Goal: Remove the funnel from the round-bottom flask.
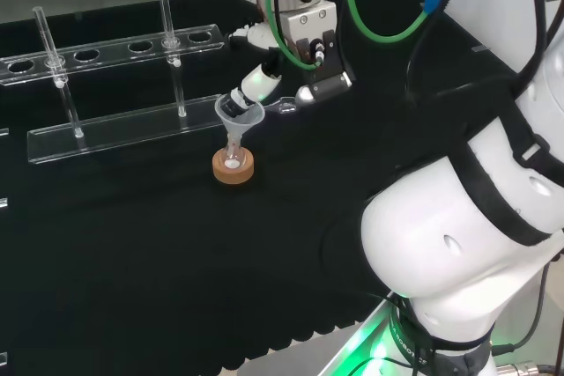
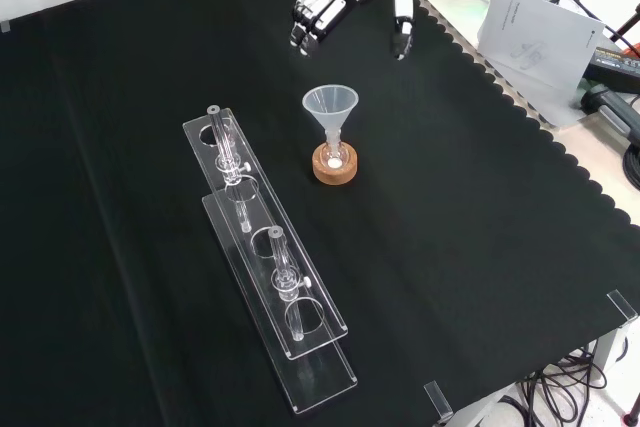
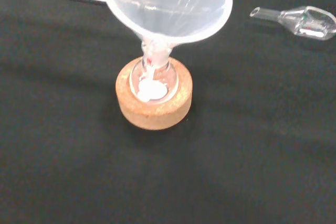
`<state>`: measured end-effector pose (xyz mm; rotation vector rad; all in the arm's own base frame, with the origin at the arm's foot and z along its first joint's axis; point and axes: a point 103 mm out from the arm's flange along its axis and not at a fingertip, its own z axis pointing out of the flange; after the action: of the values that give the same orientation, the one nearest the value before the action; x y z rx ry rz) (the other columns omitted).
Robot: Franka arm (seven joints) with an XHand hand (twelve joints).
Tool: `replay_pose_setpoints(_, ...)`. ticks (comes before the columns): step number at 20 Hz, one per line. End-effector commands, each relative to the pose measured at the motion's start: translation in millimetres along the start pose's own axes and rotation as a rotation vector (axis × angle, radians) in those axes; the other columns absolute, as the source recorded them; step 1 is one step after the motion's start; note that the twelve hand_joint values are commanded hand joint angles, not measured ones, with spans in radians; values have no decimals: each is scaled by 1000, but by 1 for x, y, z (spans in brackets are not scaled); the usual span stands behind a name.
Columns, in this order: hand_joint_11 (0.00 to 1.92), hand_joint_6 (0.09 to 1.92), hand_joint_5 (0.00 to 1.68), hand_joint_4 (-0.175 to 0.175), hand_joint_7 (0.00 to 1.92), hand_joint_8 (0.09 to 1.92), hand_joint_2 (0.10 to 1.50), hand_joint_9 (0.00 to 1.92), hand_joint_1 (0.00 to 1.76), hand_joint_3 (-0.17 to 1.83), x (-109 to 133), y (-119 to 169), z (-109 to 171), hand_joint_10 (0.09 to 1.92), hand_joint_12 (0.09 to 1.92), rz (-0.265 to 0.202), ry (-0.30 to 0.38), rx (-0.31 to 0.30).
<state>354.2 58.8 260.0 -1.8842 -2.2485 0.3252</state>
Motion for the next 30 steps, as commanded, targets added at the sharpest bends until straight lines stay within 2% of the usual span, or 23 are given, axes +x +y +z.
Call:
replay_pose_setpoints(1, 217, 87, 15, -27, 0, 178, 676, 57, 486, 175, 1, 7, 17, 826, 1518, 2, 29, 41)
replay_pose_setpoints(5, 217, 87, 0, -30, 0, 87, 682, 26, 485, 155, -2, 13, 28, 849, 1525, 5, 39, 61)
replay_pose_setpoints(15, 210, 87, 0, -35, 0, 87, 688, 0, 498, 137, -1, 35, 52, 845, 1526, -5, 53, 90)
replay_pose_setpoints(30, 232, 87, 0, -38, 0, 87, 696, 0, 524, 114, 7, 56, 61, 783, 1514, -12, 38, 114)
